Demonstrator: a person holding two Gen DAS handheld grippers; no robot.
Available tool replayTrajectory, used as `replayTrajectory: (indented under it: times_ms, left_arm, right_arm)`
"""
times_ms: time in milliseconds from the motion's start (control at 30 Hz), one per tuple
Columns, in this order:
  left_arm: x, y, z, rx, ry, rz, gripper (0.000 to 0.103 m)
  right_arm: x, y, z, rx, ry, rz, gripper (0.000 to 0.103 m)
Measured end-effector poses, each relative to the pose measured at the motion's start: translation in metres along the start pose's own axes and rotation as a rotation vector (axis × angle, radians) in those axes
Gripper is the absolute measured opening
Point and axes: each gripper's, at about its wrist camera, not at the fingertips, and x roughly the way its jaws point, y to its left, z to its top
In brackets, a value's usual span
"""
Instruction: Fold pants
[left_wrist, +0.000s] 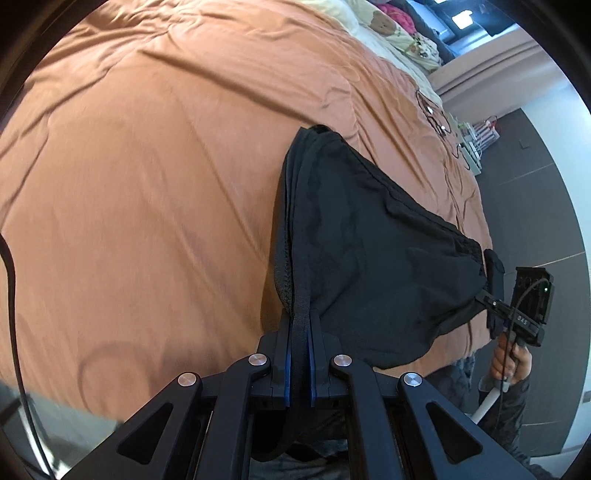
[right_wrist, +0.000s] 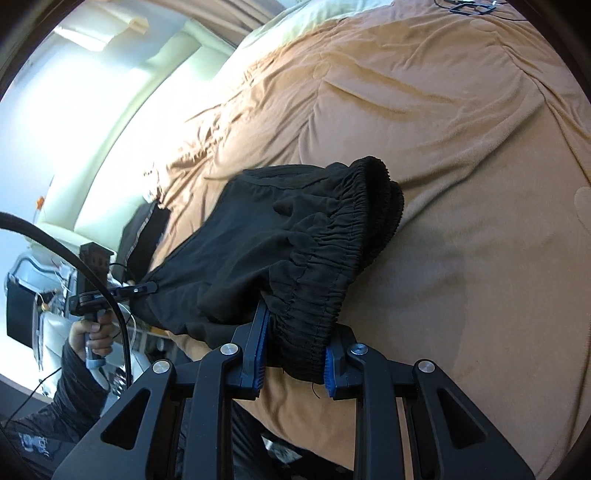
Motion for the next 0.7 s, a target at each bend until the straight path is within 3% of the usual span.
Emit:
replayTrajectory:
  times_ms: [167,300,367,433,700]
  left_arm:
    - [0.011,-0.001,-0.021,-0.012,0.038,-0.016,0.007]
    - [0.025,0.004,-0.023,-0.006,0.083,0.006,0.012]
    - [0.025,0.007,-0.019,0.011,0.067,0.056,0.020]
    - [0.019,0.009,-0.011,0.020,0.029,0.085,0.030]
    - [0.015,-0.006,0.033,0.121,-0.058,0.119,0.035]
  right_arm:
    - [0.005,-0.001,0.006,-0.001,0.026,-0.059,0.021]
    - [0.019,-0.004,0.012,0.010,0.080,-0.180,0.037]
    - [0.021,-0.004,0.015,0.007,0.068,-0.234,0.046]
    - [0.019,0.000,0.019,0.004,0.037,-0.260,0.049]
    - [0.016,0.009,0.029,0.006,-0.046,-0.261,0.049]
